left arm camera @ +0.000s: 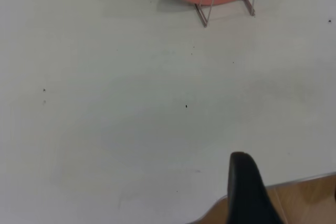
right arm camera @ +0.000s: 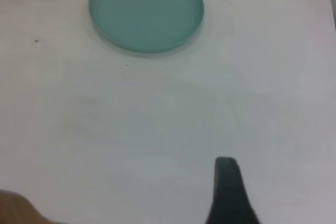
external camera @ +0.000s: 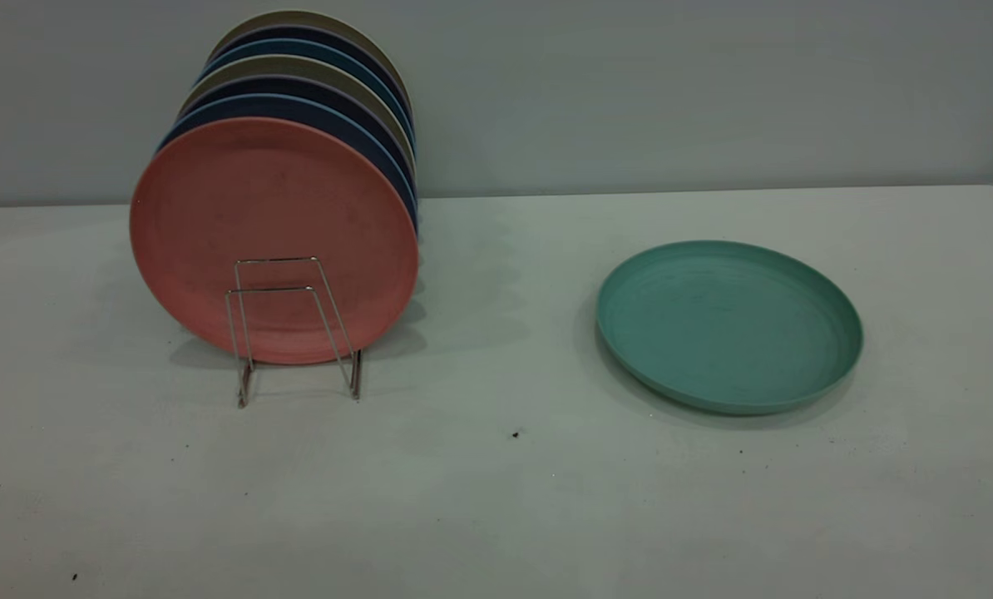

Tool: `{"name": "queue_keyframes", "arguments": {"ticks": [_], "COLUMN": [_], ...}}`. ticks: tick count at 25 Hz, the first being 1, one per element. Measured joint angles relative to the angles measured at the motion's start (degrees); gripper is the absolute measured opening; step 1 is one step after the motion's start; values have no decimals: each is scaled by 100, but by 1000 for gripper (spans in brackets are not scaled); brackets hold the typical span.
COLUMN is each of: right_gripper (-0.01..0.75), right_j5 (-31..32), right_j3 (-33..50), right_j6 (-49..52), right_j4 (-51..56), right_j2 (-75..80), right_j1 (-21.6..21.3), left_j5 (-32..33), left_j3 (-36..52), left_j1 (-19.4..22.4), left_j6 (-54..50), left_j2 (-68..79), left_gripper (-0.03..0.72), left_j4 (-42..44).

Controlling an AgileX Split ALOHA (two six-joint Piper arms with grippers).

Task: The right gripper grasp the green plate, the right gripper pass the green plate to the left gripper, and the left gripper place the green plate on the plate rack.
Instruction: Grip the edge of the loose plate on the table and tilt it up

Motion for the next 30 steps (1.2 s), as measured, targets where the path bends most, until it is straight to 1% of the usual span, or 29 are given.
{"name": "queue_keyframes", "arguments": {"ticks": [6, 8, 10, 12, 15, 18, 21, 24, 28, 30], "right_gripper": [511, 511, 511, 511, 511, 511, 511, 511, 511, 511], "right_j5": [0, -122, -584, -1275, -2182, -2720, -3110, -3429, -3760, -3822], "right_j3": [-5, -68, -111, -122, -122, -122, -122, -122, -179, -361], "right_j6": [0, -47, -188, -369, -768, -1471, -2446, -3721, -5525, -6081], "right_j4": [-15, -23, 88, 362, 922, 1846, 3181, 4611, 6443, 7074], "right_j2": [0, 0, 117, 431, 1277, 2391, 3476, 4588, 6049, 6753], "right_j1": [0, 0, 0, 0, 0, 0, 0, 0, 0, 0], "left_j5": [-38, -147, -298, -458, -914, -1478, -1986, -2376, -2759, -2981], "left_j3": [0, -34, -58, -58, -58, -79, -117, -117, -117, -117], "left_j1": [0, 0, 0, 0, 0, 0, 0, 0, 0, 0], "left_j6": [0, 0, 0, 6, 133, 452, 790, 1137, 1642, 1776], "left_j2": [0, 0, 44, 253, 875, 1608, 2336, 2953, 3583, 3805], "left_gripper": [431, 431, 431, 431, 431, 431, 431, 439, 477, 488], "left_j4": [-12, -104, -247, -505, -843, -1144, -1447, -1759, -2207, -2425]}}
